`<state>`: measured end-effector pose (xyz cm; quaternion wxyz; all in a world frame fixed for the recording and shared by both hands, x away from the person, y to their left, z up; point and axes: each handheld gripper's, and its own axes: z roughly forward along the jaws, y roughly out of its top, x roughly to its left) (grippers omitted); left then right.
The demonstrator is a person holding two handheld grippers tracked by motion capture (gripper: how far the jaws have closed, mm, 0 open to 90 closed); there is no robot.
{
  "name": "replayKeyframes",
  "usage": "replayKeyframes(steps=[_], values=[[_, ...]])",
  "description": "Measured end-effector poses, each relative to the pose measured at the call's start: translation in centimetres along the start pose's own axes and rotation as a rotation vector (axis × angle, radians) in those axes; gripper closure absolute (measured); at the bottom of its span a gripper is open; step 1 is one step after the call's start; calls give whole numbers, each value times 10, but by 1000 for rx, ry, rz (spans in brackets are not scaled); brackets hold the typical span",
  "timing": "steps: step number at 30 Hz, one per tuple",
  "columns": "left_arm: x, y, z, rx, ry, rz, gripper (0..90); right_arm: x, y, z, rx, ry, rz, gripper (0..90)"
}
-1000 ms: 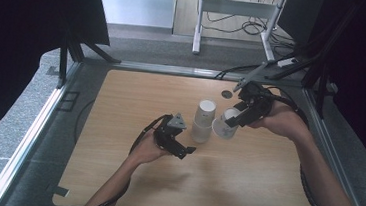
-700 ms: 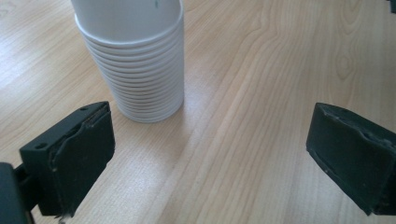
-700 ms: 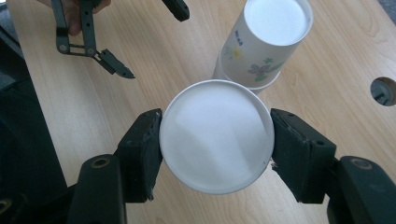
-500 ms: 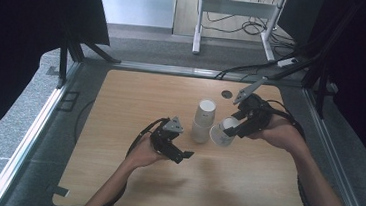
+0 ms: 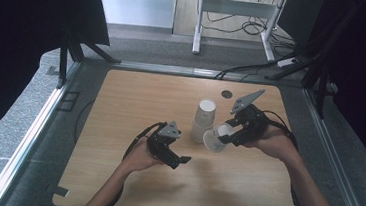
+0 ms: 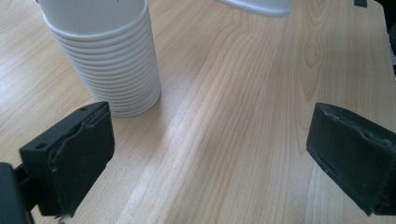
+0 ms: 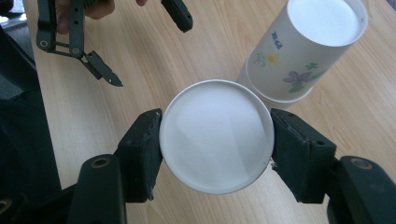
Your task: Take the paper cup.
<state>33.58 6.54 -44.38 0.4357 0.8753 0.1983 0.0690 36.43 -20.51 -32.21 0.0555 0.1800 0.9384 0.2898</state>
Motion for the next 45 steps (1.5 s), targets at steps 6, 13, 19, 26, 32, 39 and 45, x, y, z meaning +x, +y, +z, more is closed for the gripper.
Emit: replayKeyframes(steps=[6, 13, 19, 26, 32, 39, 45], values=[[-2, -2, -3, 1, 6, 3, 19, 3, -6, 8, -38, 13, -5, 372], [-4, -2, -7, 0, 14, 11, 21, 8, -13, 16, -81, 10, -5, 372], [-5, -2, -8, 4, 13, 20, 23, 9, -22, 23, -130, 11, -12, 372], [-6, -3, -5, 12, -4, 19, 14, 12, -36, 32, -188, 15, 3, 373], [-8, -4, -2, 12, -21, 29, 5, 16, -48, 39, -243, 24, 2, 373], [-11, -6, 2, 28, -23, 48, 8, 19, -57, 48, -288, 52, -3, 373], [-13, -7, 6, 45, -23, 65, 11, 20, -63, 57, -306, 76, -12, 373]])
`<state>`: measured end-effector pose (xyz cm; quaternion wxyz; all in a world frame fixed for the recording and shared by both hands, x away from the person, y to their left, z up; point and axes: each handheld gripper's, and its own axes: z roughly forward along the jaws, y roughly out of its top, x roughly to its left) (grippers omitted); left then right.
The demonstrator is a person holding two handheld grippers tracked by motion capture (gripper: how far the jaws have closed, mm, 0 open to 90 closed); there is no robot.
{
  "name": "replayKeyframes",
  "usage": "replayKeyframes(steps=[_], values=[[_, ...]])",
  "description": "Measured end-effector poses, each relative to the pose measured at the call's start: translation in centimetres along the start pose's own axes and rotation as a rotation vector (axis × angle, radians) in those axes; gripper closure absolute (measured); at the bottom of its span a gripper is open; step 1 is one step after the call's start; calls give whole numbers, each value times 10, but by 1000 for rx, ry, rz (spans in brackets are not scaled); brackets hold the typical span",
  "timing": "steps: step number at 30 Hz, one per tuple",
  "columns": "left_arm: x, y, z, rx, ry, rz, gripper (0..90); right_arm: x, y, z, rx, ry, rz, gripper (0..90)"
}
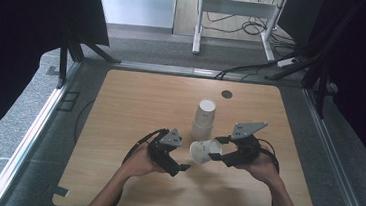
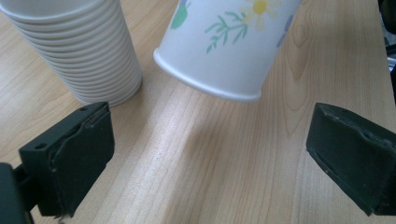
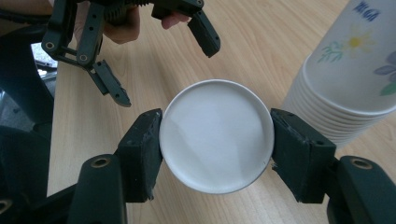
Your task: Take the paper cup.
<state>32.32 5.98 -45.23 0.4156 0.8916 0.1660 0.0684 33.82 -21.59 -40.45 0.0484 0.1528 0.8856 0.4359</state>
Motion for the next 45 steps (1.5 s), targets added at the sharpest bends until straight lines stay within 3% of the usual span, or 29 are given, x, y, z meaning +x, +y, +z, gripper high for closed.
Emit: replayKeyframes(steps=[17, 26, 39, 45], values=[[-9, 0, 7, -5, -43, 47, 42, 5, -12, 4, -74, 66, -4, 373], [-11, -2, 14, -9, -70, 63, 58, 9, -13, 9, -85, 120, -11, 373], [-12, -4, 21, -3, -102, 87, 82, 12, -11, 9, -104, 154, -20, 374], [-11, -5, 20, -15, -112, 91, 146, 12, -12, 10, -106, 169, -24, 374]])
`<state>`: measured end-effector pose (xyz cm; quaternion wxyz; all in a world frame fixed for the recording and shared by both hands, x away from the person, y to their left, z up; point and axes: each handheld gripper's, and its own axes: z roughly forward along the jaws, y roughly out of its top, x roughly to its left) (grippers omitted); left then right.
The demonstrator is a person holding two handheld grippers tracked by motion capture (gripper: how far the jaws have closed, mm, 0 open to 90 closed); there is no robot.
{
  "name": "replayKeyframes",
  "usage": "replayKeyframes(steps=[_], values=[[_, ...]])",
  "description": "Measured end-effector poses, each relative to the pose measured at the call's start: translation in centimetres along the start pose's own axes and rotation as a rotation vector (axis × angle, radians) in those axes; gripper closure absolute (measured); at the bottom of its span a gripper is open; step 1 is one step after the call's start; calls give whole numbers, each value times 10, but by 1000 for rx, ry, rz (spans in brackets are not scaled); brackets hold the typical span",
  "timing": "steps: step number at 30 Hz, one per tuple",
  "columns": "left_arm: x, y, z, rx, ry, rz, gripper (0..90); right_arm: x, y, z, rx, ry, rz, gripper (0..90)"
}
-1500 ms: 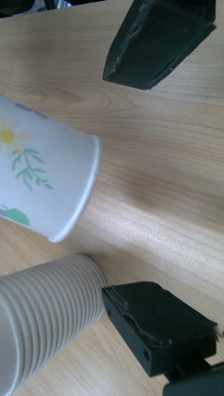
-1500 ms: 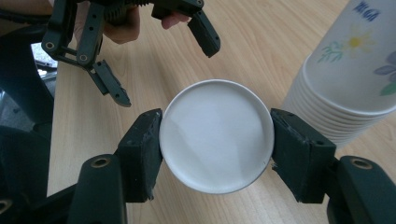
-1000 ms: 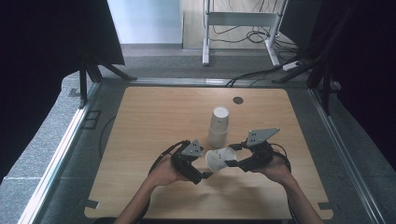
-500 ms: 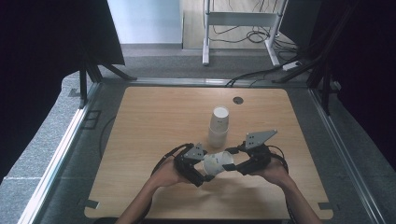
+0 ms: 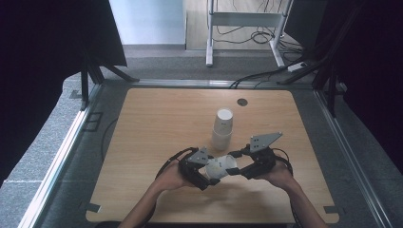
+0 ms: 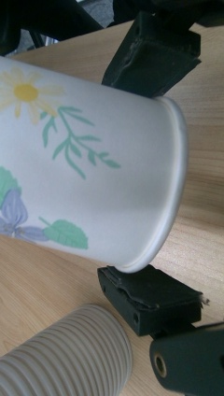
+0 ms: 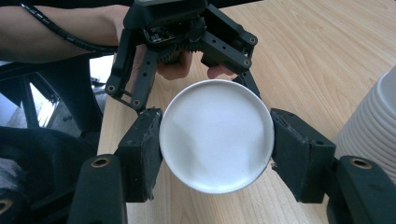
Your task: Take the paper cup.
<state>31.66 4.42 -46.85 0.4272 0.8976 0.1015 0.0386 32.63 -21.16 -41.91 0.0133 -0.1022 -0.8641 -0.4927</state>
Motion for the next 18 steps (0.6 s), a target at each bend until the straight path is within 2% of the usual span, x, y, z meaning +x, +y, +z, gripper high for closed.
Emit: replayKeyframes(steps=[4, 18], values=[[0, -1, -1, -15, -13, 5, 194, 0, 0, 0, -1, 6, 0, 374], [1, -2, 1, 7, -4, -5, 303, -4, -3, 1, 20, 8, 15, 372]])
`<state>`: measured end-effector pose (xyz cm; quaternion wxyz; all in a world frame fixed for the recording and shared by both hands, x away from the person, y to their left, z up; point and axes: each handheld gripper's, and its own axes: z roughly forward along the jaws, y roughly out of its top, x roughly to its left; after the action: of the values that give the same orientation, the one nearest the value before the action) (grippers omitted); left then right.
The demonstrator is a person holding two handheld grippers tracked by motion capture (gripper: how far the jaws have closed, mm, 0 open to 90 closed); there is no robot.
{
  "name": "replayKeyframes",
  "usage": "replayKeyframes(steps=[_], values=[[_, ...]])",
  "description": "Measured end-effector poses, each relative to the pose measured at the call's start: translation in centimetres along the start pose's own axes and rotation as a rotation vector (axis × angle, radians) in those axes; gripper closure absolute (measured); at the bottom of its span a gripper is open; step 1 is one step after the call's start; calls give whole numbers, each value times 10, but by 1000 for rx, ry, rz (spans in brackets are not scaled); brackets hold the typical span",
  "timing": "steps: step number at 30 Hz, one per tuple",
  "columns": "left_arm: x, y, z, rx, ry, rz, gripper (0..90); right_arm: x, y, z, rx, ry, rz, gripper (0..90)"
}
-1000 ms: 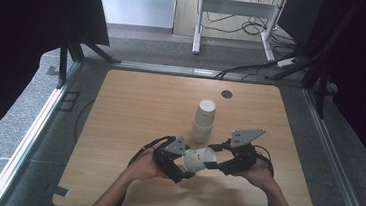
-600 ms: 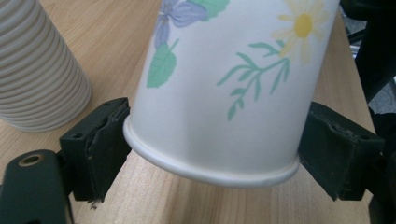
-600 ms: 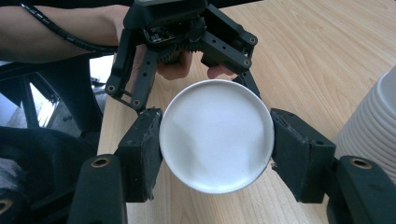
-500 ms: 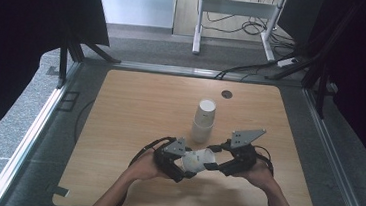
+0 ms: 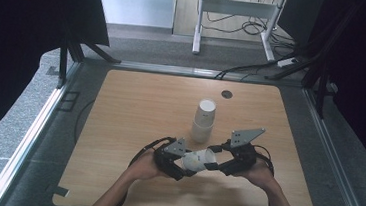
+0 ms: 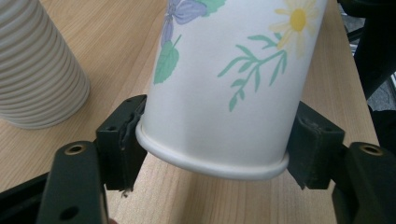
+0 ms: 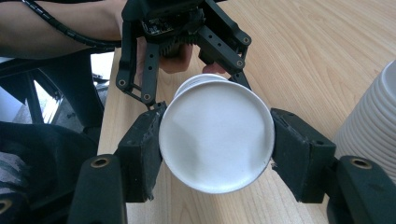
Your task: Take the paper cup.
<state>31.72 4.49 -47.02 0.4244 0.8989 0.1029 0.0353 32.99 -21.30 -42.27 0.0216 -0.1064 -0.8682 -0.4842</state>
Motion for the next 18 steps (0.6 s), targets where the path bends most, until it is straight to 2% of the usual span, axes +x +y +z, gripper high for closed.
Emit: replayKeyframes(steps=[7, 10, 18], values=[[1, 2, -2, 1, 11, -2, 326, -1, 1, 0, -6, -5, 12, 363], [1, 3, -3, -10, 12, -15, 330, -1, 1, -1, -8, -12, 15, 333], [1, 9, -8, 29, 27, 3, 330, 1, 5, -5, -2, -47, 11, 235]])
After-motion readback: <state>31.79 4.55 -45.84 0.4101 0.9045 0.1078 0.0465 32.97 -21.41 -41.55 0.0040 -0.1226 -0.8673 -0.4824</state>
